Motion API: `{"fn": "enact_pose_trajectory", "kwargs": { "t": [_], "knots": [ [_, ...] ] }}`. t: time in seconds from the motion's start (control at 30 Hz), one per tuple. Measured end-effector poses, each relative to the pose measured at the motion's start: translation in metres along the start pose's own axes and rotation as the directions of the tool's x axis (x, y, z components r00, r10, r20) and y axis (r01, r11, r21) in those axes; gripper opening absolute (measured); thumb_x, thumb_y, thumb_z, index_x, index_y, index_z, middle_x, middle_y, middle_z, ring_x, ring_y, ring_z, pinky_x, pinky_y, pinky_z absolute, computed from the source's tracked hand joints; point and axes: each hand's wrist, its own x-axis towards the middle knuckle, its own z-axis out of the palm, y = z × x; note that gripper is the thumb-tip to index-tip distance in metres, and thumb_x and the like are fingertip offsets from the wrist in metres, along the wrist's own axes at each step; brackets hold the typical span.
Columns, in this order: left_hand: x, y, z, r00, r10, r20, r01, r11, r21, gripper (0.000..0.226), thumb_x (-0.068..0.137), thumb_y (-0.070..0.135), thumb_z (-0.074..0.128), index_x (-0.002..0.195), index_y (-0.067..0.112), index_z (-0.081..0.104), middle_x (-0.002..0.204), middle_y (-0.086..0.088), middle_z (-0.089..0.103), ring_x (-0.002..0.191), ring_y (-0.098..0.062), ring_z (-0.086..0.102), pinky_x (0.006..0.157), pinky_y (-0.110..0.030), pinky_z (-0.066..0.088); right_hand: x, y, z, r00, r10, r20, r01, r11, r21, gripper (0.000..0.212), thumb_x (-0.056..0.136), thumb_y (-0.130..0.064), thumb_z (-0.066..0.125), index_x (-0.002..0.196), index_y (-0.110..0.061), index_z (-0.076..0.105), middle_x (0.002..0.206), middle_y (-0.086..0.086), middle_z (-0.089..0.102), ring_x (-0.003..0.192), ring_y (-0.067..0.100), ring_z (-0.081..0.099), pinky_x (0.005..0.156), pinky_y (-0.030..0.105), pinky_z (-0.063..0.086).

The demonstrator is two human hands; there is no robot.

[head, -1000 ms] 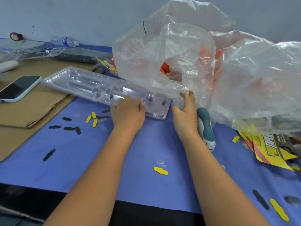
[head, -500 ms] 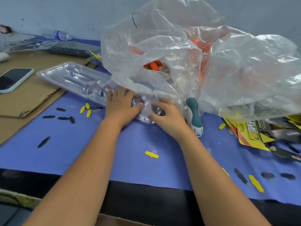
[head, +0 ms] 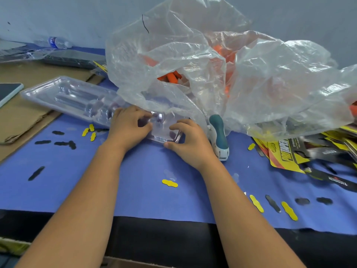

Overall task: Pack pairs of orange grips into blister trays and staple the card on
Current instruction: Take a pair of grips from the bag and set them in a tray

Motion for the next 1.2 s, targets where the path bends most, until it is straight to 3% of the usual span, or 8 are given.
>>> {"fn": "enact_pose_trajectory", "kwargs": {
  "t": [0.27, 0.33, 0.4, 0.47, 0.53, 0.77, 1.0, 1.2],
  "knots": [
    [0.000, -0.002, 0.012, 0.992, -0.070, 0.101, 0.053, 0.985, 0.165, 0.038, 0.093, 0.038, 0.052, 0.127, 0.023, 0.056, 0.133, -0.006, 0.048, 0.132, -0.028, 0.036, 0.118, -0.045, 0.008, 0.001, -0.001, -0.002, 0.998, 0.063, 0.000, -0.062, 0.996, 0.060, 0.044, 0.079, -0.031, 0.078, 0.120, -0.022, 0.066, 0.136, -0.006, 0.046, 0.127, 0.008, 0.041, 0.091, 0.014, 0.028],
    [0.001, -0.002, 0.011, 0.998, -0.044, 0.048, 0.036, 0.988, 0.151, 0.028, 0.091, 0.039, 0.057, 0.108, 0.017, 0.064, 0.118, -0.009, 0.055, 0.119, -0.031, 0.045, 0.111, -0.045, 0.023, -0.001, -0.003, -0.003, 0.997, 0.071, 0.019, -0.071, 0.997, 0.041, 0.050, 0.078, -0.036, 0.079, 0.124, -0.023, 0.065, 0.141, -0.004, 0.042, 0.133, 0.010, 0.035, 0.095, 0.016, 0.026],
    [0.003, -0.003, 0.004, 0.999, -0.035, -0.026, 0.037, 0.997, 0.074, 0.024, 0.086, 0.039, 0.064, 0.078, 0.016, 0.064, 0.092, -0.006, 0.059, 0.097, -0.029, 0.052, 0.089, -0.040, 0.040, -0.003, -0.005, -0.003, 0.996, 0.059, 0.061, -0.059, 0.998, 0.005, 0.057, 0.072, -0.045, 0.081, 0.124, -0.028, 0.064, 0.144, -0.003, 0.039, 0.137, 0.011, 0.027, 0.103, 0.020, 0.025],
    [0.004, -0.006, -0.001, 0.998, -0.054, -0.036, 0.056, 0.998, 0.029, 0.032, 0.081, 0.039, 0.068, 0.059, 0.019, 0.058, 0.072, 0.002, 0.056, 0.082, -0.023, 0.053, 0.068, -0.036, 0.041, -0.006, -0.008, -0.003, 0.995, 0.018, 0.097, -0.014, 0.999, -0.048, 0.061, 0.065, -0.053, 0.083, 0.120, -0.032, 0.065, 0.141, -0.004, 0.041, 0.135, 0.012, 0.023, 0.106, 0.024, 0.024],
    [0.004, -0.006, -0.003, 0.998, -0.057, -0.028, 0.059, 0.996, 0.065, 0.042, 0.080, 0.041, 0.068, 0.050, 0.018, 0.051, 0.062, 0.006, 0.051, 0.074, -0.020, 0.050, 0.061, -0.032, 0.034, -0.007, -0.010, -0.003, 0.995, -0.014, 0.101, 0.022, 0.997, -0.076, 0.061, 0.062, -0.054, 0.085, 0.116, -0.032, 0.066, 0.136, -0.004, 0.044, 0.133, 0.014, 0.026, 0.106, 0.025, 0.025],
    [0.012, 0.007, -0.004, 0.994, -0.112, 0.020, 0.105, 0.970, 0.219, 0.041, 0.088, 0.033, 0.052, 0.054, 0.009, 0.053, 0.057, -0.004, 0.053, 0.063, -0.030, 0.052, 0.052, -0.030, 0.033, -0.008, -0.014, -0.004, 0.995, -0.059, 0.079, 0.066, 0.994, -0.085, 0.061, 0.064, -0.045, 0.086, 0.120, -0.031, 0.065, 0.144, 0.001, 0.044, 0.138, 0.018, 0.032, 0.112, 0.035, 0.029],
    [0.010, 0.013, -0.004, 0.997, -0.069, 0.017, 0.062, 0.956, 0.287, 0.043, 0.086, 0.030, 0.050, 0.047, 0.012, 0.044, 0.049, -0.001, 0.044, 0.051, -0.022, 0.038, 0.047, -0.028, 0.019, -0.007, -0.016, -0.004, 0.991, -0.087, 0.104, 0.093, 0.994, -0.058, 0.058, 0.065, -0.036, 0.086, 0.117, -0.022, 0.064, 0.126, -0.005, 0.050, 0.115, 0.018, 0.047, 0.105, 0.042, 0.037],
    [0.004, 0.014, -0.007, 0.994, -0.034, -0.101, 0.057, 0.971, 0.233, 0.043, 0.090, 0.030, 0.047, 0.051, 0.012, 0.042, 0.053, -0.005, 0.047, 0.060, -0.028, 0.039, 0.051, -0.031, 0.021, -0.009, -0.018, -0.003, 0.989, -0.121, 0.085, 0.128, 0.989, -0.075, 0.082, 0.065, -0.047, 0.085, 0.136, -0.028, 0.049, 0.132, -0.009, 0.050, 0.124, 0.013, 0.043, 0.109, 0.035, 0.031]
  ]
}}
